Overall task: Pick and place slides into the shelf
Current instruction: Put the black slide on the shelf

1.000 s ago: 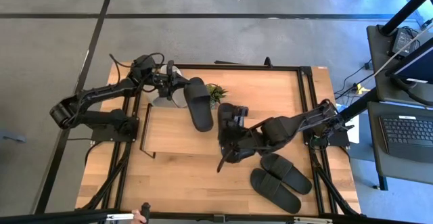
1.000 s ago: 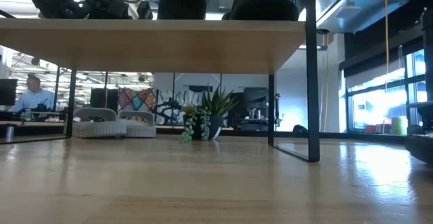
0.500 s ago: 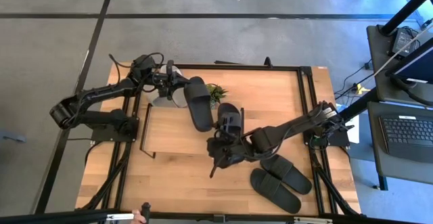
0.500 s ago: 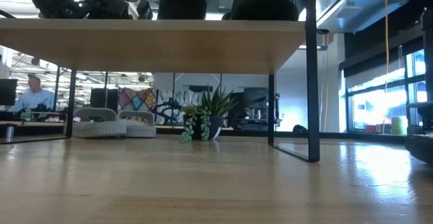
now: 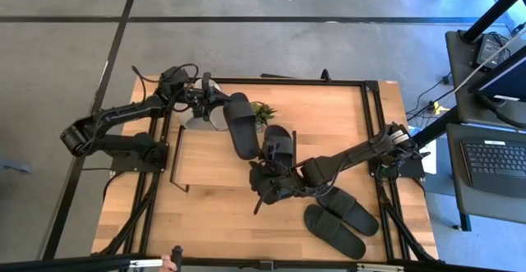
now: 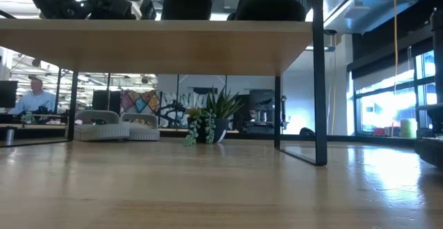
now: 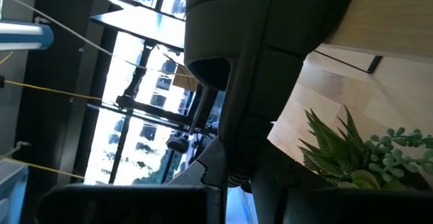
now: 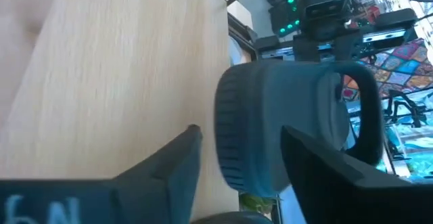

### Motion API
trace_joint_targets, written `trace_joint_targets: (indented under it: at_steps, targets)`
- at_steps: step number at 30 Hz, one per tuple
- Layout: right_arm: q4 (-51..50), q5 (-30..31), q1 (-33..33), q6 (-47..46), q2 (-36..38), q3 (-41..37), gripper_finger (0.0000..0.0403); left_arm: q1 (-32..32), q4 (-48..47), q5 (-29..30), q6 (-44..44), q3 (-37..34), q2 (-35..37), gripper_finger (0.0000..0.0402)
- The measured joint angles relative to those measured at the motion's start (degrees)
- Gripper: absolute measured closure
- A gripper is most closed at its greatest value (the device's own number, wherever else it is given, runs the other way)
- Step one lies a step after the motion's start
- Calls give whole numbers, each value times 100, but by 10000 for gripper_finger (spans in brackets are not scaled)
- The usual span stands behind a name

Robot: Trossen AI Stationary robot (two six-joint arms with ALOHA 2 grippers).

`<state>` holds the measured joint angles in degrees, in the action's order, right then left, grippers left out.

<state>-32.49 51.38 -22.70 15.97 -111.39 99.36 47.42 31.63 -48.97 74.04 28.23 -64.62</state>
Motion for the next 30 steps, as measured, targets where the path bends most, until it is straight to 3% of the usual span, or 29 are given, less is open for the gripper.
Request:
trace_joint_targets:
  at_steps: [12, 18, 30]
  targets:
    - [11, -3, 81, 89, 0, -1, 349, 0, 145, 17, -316, 2, 0, 363]
    - [11, -1, 81, 79, 0, -1, 354, 0, 146, 15, -339, 2, 0, 361]
    - [272, 13, 77, 59, 0, -1, 355, -2, 153, 288, -642, 7, 2, 288]
